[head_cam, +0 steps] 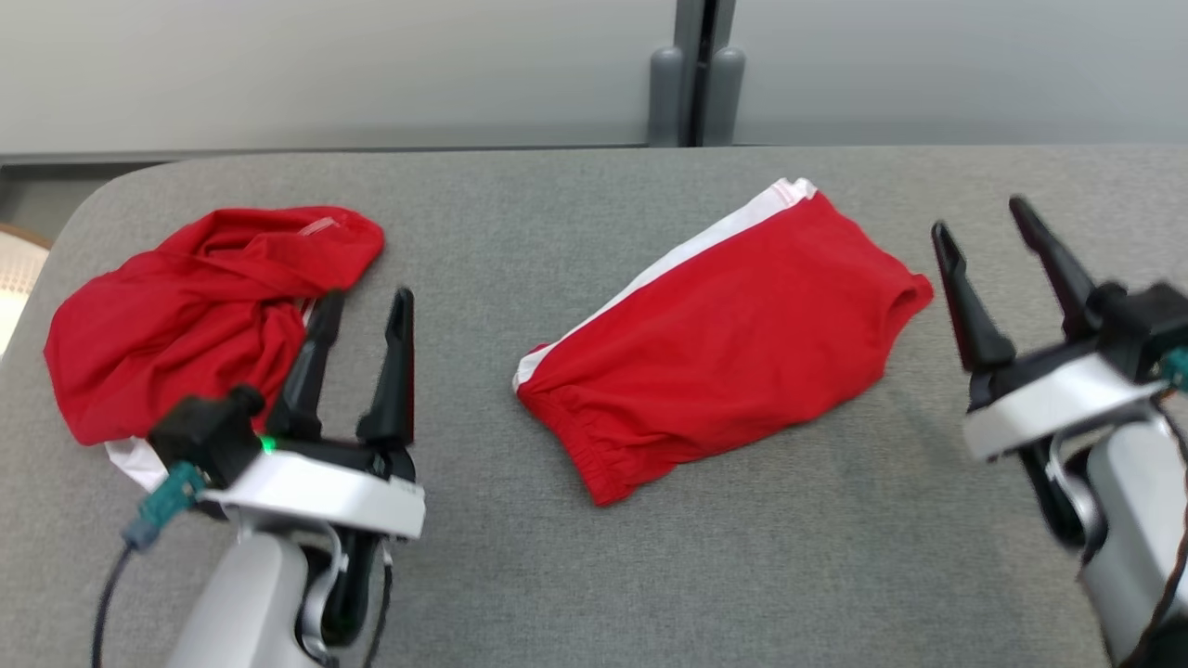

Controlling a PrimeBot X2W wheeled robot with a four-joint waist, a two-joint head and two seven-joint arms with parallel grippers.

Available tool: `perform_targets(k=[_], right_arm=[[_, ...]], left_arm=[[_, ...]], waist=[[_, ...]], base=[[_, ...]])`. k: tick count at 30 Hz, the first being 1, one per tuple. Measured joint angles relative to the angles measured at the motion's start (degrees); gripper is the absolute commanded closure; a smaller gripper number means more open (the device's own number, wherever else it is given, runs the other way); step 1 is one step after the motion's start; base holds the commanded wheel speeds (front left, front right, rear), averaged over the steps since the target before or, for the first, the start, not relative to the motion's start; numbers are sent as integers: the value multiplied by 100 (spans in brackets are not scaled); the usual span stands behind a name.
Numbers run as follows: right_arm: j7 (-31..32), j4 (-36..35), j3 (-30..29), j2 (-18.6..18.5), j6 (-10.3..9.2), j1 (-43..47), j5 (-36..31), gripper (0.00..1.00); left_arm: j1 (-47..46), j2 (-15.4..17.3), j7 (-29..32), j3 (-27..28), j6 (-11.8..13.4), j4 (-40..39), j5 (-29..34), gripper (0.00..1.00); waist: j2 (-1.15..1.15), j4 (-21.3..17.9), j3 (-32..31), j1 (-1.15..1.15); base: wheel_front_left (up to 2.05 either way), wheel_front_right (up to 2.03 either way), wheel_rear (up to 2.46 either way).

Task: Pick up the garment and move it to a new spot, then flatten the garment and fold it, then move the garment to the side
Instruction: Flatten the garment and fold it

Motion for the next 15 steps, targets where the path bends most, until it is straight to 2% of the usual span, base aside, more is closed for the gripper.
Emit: perform_targets(k=[3,7,11,15], right_arm=[[-1,-458,-470,393,-1,747,-448,0],[-1,-823,-862,810,-1,1477,-893,0],[0,-972,-1168,1079,-1,1940,-1115,0],[-1,-969,-1281,1191,-1,2133,-1173,0]], left_arm=[[442,-287,1,342,-159,-133,407,0],[842,-483,1,704,-322,-234,778,0],[1071,-597,1,829,-408,-240,978,0],[1135,-615,1,849,-422,-185,1042,0]], waist=[[0,-104,-129,0],[0,-190,-264,0],[0,-195,-309,0],[0,-146,-332,0]], base=[[0,0,0],[0,0,0],[0,0,0],[0,0,0]])
